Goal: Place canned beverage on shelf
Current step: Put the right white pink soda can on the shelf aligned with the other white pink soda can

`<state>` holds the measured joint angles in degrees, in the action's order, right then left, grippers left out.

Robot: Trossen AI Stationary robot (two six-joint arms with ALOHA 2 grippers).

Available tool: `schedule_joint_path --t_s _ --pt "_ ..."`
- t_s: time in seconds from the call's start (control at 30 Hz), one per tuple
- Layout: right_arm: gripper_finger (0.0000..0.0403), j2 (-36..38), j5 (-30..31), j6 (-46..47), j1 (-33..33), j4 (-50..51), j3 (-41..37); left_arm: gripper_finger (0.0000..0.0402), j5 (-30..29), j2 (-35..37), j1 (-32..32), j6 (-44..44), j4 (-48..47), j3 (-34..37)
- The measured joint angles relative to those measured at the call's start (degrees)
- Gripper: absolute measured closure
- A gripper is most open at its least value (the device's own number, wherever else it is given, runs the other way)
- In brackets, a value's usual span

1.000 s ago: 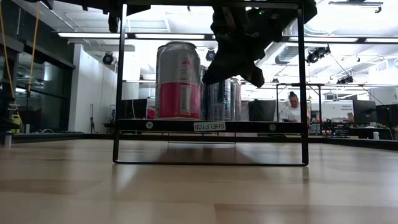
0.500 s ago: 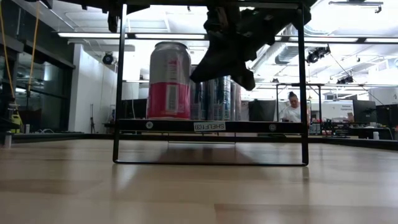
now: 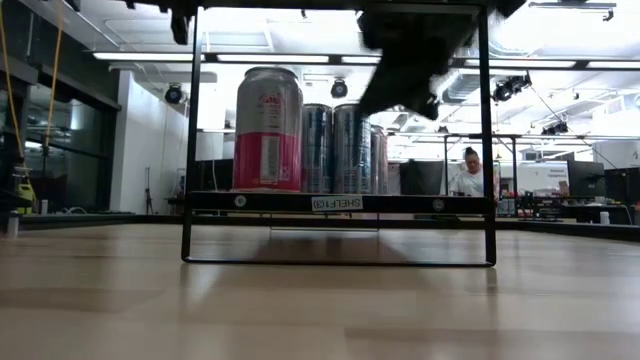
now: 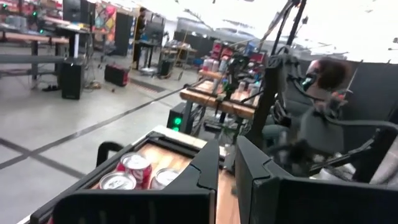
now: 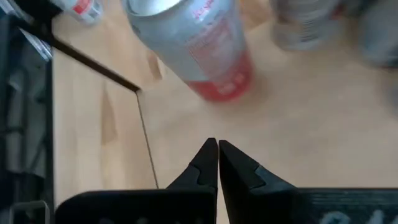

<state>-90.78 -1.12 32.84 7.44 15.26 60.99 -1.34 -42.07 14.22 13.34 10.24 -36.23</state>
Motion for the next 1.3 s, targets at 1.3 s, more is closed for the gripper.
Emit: schedule_joint_path --t_s 1.3 --pt "0.0403 30.34 1.94 -15.12 -15.83 -26.70 -16.85 0.0401 -2.40 2.80 -7.91 0.50 3.45 5.49"
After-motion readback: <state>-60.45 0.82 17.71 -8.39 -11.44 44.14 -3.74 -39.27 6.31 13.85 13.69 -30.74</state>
